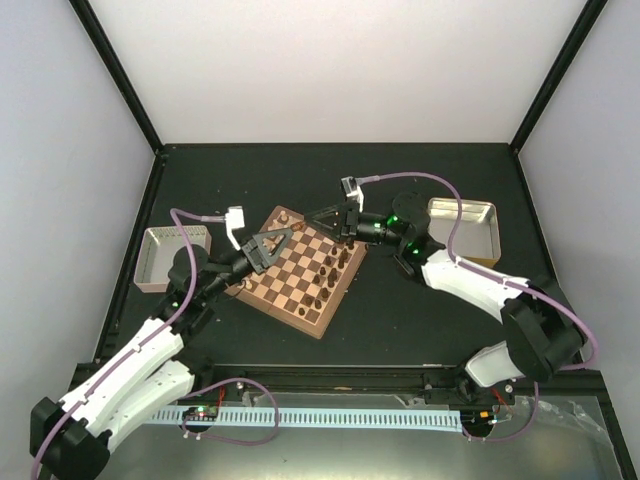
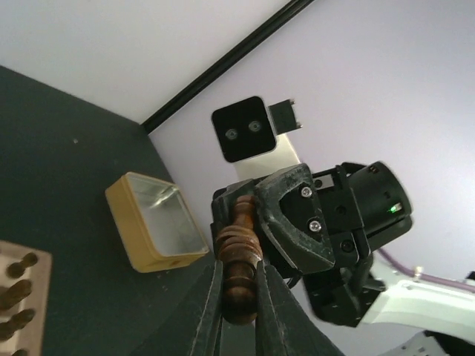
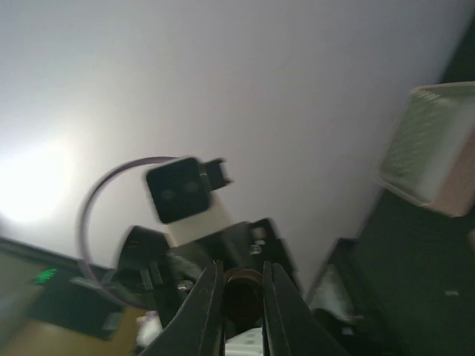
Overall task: Set up the chess pieces on the board
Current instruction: Pick up the chess piece from the chessboard, then place the chess piece on the chessboard.
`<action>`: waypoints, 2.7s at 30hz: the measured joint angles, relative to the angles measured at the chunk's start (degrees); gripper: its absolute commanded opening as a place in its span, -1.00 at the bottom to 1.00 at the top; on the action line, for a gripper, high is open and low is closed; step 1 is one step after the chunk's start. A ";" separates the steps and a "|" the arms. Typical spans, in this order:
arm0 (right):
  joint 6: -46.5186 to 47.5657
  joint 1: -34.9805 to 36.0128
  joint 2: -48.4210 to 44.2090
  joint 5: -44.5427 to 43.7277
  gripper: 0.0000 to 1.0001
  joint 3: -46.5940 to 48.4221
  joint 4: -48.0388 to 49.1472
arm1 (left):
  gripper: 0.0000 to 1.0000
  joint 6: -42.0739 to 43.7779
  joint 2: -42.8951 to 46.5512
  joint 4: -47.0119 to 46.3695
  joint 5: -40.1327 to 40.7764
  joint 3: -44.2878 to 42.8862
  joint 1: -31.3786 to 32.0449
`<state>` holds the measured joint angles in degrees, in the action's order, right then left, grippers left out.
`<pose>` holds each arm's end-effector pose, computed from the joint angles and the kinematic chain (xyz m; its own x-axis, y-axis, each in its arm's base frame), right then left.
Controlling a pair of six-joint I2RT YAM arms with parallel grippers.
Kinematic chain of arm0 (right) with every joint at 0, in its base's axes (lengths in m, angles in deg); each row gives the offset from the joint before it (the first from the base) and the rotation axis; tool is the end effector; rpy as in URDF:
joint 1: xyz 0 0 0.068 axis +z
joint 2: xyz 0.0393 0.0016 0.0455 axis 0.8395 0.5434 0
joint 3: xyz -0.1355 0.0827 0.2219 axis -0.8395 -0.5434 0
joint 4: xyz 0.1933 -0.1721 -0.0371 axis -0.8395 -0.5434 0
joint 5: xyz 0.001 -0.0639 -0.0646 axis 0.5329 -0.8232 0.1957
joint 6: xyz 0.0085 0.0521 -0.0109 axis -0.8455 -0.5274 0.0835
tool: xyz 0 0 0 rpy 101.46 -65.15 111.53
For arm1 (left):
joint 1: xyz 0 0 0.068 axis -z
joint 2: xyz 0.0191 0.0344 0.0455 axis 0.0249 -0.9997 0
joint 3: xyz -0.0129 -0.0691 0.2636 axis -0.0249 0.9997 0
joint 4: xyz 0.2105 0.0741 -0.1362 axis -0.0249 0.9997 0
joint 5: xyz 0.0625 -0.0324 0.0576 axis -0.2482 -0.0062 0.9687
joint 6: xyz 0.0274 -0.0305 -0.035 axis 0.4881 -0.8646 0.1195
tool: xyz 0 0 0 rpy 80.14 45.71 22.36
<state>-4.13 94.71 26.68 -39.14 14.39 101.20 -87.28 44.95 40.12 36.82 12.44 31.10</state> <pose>0.2417 0.2185 0.3041 -0.9509 0.1338 -0.2790 -0.2918 -0.0884 0.9524 0.1502 -0.1025 0.3015 -0.6127 -0.5206 -0.5946 0.5354 0.2800 -0.7969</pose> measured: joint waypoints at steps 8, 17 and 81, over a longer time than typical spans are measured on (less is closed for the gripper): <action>22.88 -0.15 -7.08 -14.10 -0.90 4.13 -30.08 | -0.97 10.54 1.11 21.53 4.26 -5.53 -0.04; 38.80 -0.35 -11.63 -34.34 -0.90 5.70 -48.81 | -0.97 23.45 -14.05 50.05 8.76 -14.34 4.24; 44.94 -1.07 -14.40 -48.04 -0.89 2.58 -57.18 | -0.34 32.96 -57.55 68.89 17.49 -38.80 14.45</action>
<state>40.81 93.64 12.27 -87.18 16.97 44.02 -54.32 -12.60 109.01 54.30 -26.36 45.55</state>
